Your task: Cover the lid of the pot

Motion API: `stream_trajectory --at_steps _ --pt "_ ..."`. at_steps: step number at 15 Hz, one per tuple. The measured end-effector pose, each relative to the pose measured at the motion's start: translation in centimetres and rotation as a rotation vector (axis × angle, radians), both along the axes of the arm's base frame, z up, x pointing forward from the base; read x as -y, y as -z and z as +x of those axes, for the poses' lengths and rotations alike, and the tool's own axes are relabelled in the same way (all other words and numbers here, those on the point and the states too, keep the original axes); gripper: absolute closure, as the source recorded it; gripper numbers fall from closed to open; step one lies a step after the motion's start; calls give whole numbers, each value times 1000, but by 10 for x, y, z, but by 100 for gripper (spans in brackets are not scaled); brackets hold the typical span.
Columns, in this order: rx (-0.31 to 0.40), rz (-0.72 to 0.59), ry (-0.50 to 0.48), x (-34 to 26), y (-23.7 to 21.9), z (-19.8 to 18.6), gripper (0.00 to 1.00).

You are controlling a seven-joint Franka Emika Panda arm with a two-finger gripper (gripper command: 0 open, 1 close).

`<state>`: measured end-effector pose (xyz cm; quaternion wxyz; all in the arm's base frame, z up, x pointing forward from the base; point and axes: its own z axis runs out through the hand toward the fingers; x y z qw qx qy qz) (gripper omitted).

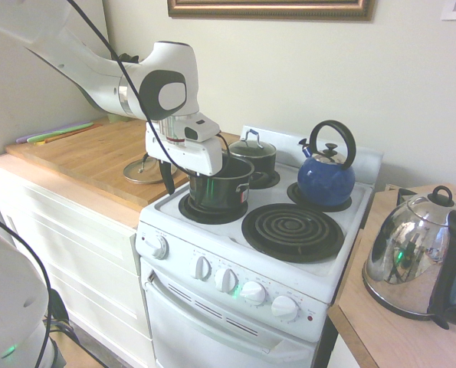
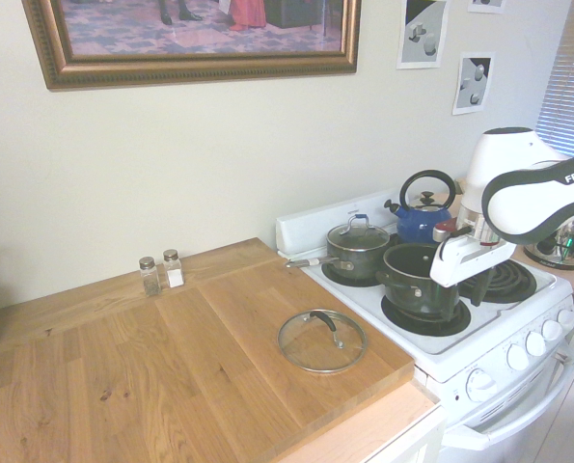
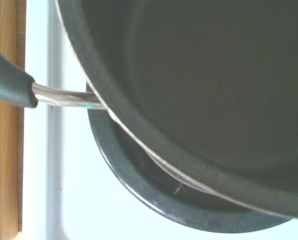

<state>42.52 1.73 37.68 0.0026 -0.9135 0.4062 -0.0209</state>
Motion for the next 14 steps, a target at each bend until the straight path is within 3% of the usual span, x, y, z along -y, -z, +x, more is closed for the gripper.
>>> stream_trajectory --at_steps 5,11,14 --pt "-11 1 -40 -12 -10 -1 0" --pt "28 14 -123 -103 -68 -20 0" --pt "21 14 -150 -153 -74 -17 0"
